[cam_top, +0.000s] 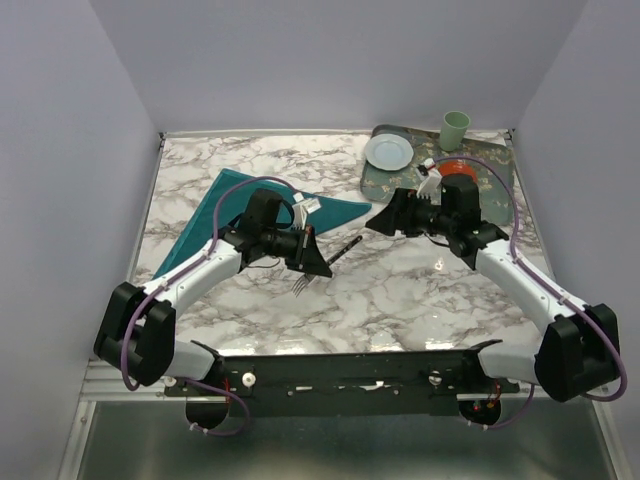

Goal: Fold the napkin, place the utensils inside, and roll it up
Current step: Pass the utensil from the left arm to the right, then pass the utensil from the right arm to the left, then place the utensil onto the napkin, then fold the napkin

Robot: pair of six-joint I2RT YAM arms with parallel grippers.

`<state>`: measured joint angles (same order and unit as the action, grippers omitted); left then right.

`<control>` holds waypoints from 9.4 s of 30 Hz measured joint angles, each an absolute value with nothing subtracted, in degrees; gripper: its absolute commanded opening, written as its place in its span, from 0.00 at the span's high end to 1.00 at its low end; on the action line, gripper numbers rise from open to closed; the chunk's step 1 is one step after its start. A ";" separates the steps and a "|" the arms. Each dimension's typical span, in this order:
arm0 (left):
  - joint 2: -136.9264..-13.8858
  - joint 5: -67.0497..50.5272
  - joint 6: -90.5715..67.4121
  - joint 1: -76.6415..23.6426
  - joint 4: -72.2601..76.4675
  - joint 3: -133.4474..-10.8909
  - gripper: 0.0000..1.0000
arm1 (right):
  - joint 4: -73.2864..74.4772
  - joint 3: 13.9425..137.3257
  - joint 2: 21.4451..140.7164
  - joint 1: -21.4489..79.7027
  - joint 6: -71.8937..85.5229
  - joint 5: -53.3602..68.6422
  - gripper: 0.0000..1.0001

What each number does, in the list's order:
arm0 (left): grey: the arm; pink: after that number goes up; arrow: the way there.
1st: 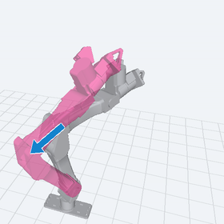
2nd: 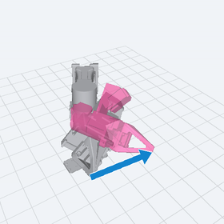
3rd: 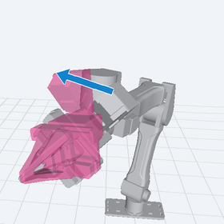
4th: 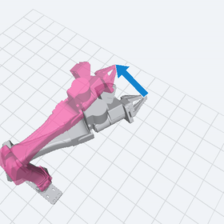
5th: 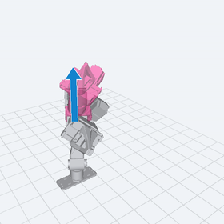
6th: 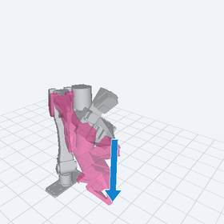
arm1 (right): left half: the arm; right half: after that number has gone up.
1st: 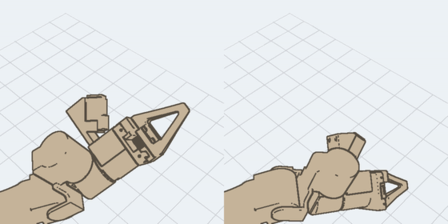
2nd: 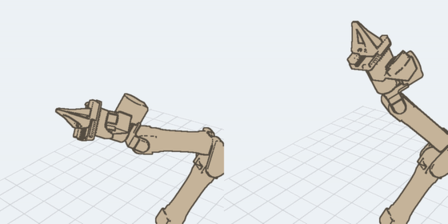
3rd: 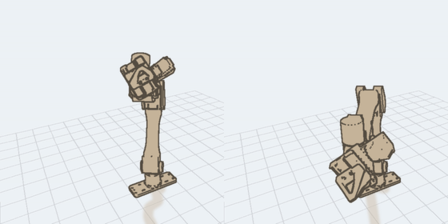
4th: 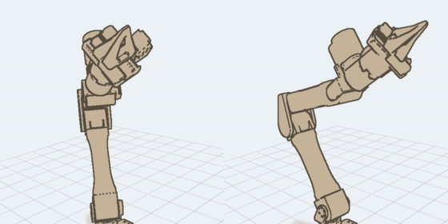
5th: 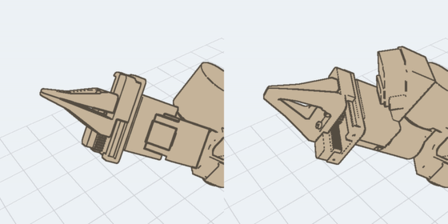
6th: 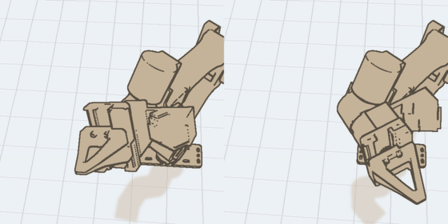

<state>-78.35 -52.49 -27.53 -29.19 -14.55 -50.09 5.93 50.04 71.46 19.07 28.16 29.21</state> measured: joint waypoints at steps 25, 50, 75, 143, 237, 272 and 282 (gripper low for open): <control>-76.86 -64.03 -38.85 -27.81 -0.03 -47.77 1.00 | -35.09 37.95 79.55 19.18 43.31 60.51 0.36; -66.67 -20.67 -14.63 -39.33 -25.45 -64.82 0.56 | -35.22 37.76 81.14 20.80 52.66 58.52 0.99; -79.15 12.49 2.61 -57.52 -38.92 -72.60 0.53 | -26.85 39.16 80.12 21.50 57.01 55.13 0.99; -98.74 -7.31 39.88 -17.32 -35.64 -64.47 1.00 | 14.33 43.81 72.84 15.68 26.89 46.72 0.37; -98.30 -2.00 39.97 -18.20 -34.65 -64.25 0.58 | 14.70 43.81 73.45 15.68 26.85 48.58 0.34; -42.65 28.49 -27.11 -32.01 -29.89 -53.06 0.30 | 7.27 71.13 111.02 19.64 52.77 12.67 0.46; -43.05 28.47 -25.26 -31.44 -30.94 -54.63 0.30 | 7.18 73.89 115.66 21.93 61.80 7.09 0.47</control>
